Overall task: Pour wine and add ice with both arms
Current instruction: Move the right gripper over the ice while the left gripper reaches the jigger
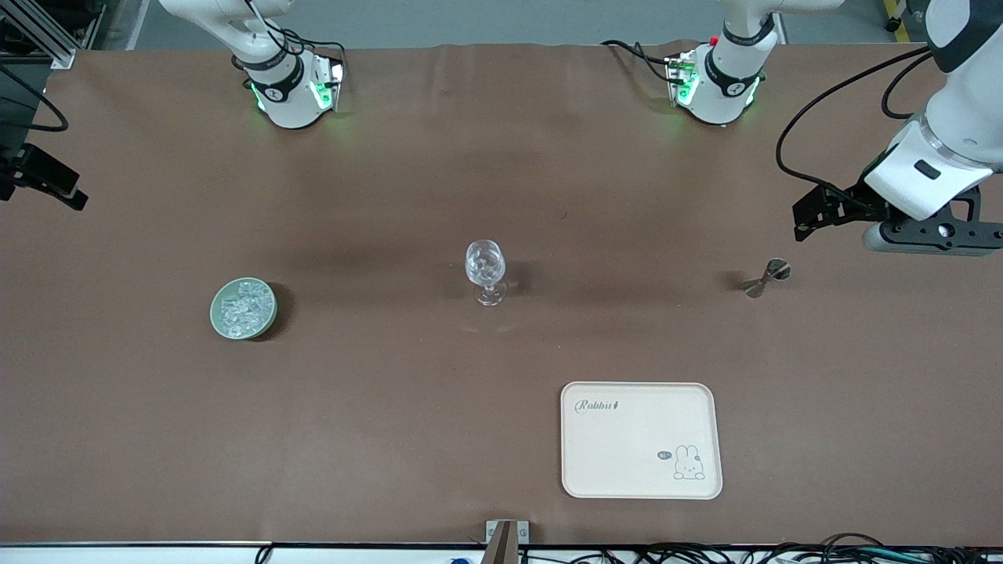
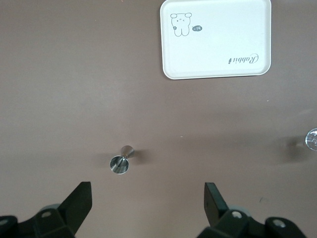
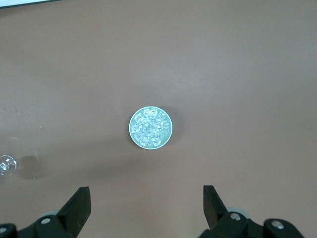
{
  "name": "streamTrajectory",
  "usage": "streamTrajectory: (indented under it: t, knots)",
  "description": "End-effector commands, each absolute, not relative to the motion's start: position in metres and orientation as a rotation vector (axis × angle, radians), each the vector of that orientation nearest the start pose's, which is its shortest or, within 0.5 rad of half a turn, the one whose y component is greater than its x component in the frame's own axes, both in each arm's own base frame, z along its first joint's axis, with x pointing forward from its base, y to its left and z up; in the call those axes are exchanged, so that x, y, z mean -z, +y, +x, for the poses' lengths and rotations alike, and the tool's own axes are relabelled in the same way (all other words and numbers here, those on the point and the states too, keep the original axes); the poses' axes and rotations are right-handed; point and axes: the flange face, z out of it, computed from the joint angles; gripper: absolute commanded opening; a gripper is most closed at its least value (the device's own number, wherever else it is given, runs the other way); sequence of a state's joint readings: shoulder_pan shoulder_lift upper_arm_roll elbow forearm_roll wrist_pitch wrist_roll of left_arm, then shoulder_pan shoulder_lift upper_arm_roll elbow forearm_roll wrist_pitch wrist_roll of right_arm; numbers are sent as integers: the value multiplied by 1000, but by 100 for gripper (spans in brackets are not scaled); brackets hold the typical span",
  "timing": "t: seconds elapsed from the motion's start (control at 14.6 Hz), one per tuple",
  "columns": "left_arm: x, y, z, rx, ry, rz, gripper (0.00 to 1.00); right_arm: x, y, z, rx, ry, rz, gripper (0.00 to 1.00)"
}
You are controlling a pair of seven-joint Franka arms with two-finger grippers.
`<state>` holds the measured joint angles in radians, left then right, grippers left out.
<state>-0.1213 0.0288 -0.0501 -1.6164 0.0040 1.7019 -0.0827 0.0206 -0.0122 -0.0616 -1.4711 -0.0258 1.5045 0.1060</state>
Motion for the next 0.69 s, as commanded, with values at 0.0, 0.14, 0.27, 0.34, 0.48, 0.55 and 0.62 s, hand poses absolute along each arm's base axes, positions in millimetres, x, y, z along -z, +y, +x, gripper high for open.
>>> streamTrajectory:
  t: [0.0,0.14,0.27,0.34,0.48,0.55,0.62]
  knots:
    - [-602,-99,566,83,131,-3137,100,-673,-26,541,67,220,-3171,100]
    - [-603,-100,566,85,134,-3138,100,-673,-27,541,67,223,-3171,100]
    - [-602,-100,566,83,134,-3137,100,-673,-26,541,68,223,-3171,100]
    - [-602,-98,567,85,126,-3138,100,-673,-26,541,68,223,-3171,100]
    - [-602,-90,567,83,112,-3137,100,-673,-27,541,67,225,-3171,100]
    - [-602,-87,568,83,97,-3139,100,-673,-27,541,67,225,-3171,100]
    - [-602,-80,569,83,78,-3139,100,-673,-27,541,67,225,-3171,100]
